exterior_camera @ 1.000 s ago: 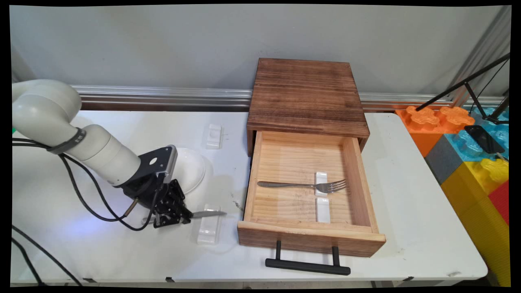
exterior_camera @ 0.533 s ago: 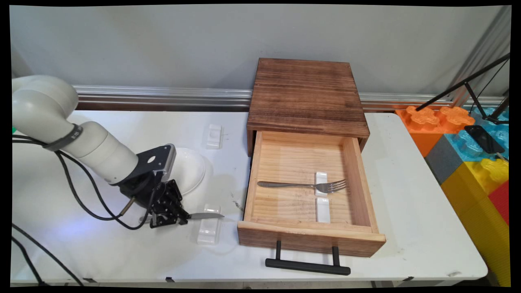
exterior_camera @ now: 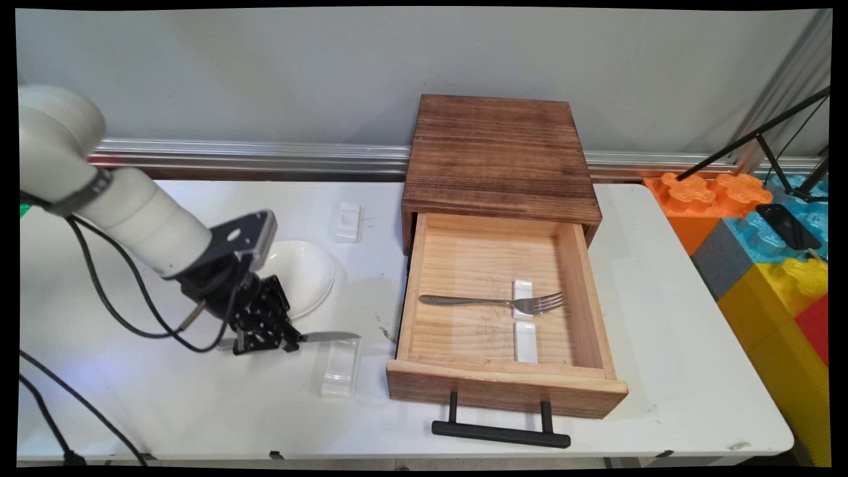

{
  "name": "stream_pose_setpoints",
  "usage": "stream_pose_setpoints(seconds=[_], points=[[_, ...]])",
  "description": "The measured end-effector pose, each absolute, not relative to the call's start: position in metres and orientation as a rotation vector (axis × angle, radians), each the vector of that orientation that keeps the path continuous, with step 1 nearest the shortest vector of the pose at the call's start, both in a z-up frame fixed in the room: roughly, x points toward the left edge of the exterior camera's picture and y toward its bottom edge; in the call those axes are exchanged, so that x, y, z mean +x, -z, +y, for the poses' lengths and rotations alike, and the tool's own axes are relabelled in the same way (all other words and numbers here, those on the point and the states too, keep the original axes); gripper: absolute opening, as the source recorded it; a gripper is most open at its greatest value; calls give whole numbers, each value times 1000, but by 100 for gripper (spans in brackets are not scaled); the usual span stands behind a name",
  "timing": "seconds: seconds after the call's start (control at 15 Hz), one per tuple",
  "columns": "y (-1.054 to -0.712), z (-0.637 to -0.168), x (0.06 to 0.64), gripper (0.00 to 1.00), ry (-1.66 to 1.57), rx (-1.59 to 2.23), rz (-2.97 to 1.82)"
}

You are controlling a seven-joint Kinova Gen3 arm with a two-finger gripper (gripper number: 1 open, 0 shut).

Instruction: Place the picked object into the drawer

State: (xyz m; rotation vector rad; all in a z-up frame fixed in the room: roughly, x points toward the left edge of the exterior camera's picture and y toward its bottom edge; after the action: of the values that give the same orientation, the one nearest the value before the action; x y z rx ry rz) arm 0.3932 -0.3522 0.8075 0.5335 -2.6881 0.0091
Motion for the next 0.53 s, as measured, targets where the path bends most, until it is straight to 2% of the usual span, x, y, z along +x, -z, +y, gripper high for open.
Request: stream_pose_setpoints(seconds=[0.53], points=[[-881, -359, 417, 0, -4, 490, -2666]])
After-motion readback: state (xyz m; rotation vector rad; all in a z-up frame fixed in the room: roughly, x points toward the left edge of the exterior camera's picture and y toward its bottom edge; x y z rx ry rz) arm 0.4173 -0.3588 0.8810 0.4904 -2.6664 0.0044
